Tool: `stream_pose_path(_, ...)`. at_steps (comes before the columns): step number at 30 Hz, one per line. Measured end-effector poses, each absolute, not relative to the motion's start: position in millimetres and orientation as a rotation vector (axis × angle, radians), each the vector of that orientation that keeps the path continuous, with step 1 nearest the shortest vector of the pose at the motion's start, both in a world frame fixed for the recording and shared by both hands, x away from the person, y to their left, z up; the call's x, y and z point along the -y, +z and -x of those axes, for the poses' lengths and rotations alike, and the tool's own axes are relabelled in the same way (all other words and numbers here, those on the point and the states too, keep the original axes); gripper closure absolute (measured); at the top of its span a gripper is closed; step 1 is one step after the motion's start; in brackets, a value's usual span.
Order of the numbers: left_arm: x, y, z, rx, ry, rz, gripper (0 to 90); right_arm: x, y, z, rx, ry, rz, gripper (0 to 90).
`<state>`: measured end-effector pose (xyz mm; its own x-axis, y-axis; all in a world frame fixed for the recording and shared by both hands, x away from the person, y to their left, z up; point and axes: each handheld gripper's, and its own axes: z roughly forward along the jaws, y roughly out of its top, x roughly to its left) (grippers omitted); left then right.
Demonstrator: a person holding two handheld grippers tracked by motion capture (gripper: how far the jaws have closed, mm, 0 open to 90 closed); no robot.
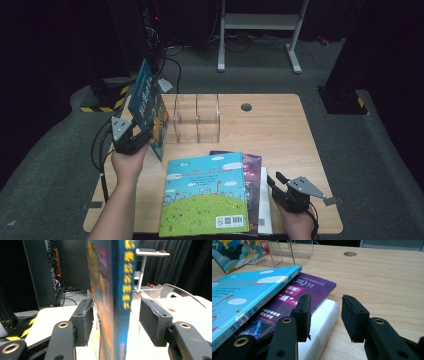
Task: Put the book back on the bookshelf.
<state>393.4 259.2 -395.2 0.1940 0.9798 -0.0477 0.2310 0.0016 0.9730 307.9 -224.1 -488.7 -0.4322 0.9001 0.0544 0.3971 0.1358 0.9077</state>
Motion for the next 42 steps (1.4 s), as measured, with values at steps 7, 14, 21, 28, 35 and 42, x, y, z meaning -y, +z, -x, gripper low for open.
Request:
stream_pose_path(7,-262,-401,-381,-1.237,0.906,-1.443,43.0,223,-489,-308,-1.909,1.265,-1.243,59.4)
stream_pose_path(14,-264,-410,-370,-1.241,0.876,-1.45,43.7,223,-489,-308,-1.913,1.265,-1.239,59.7)
stream_pose_path(21,-263,-417,-362,-1.238,0.872,-1.468,42.5,222,-490,-308,-1.917,1.261,-1.24,59.7)
stream_pose_path(28,-264,-428,-353,-1.245,0.848,-1.506,41.8,221,-490,-308,-1.922,1.259,-1.237,59.7)
stream_pose_path(35,-266,-439,-345,-1.259,0.818,-1.542,42.5,221,-490,-308,-1.923,1.257,-1.234,59.6)
stream_pose_path(42,-264,-451,-339,-1.27,0.789,-1.572,42.8,221,-490,-308,-1.924,1.254,-1.236,59.6)
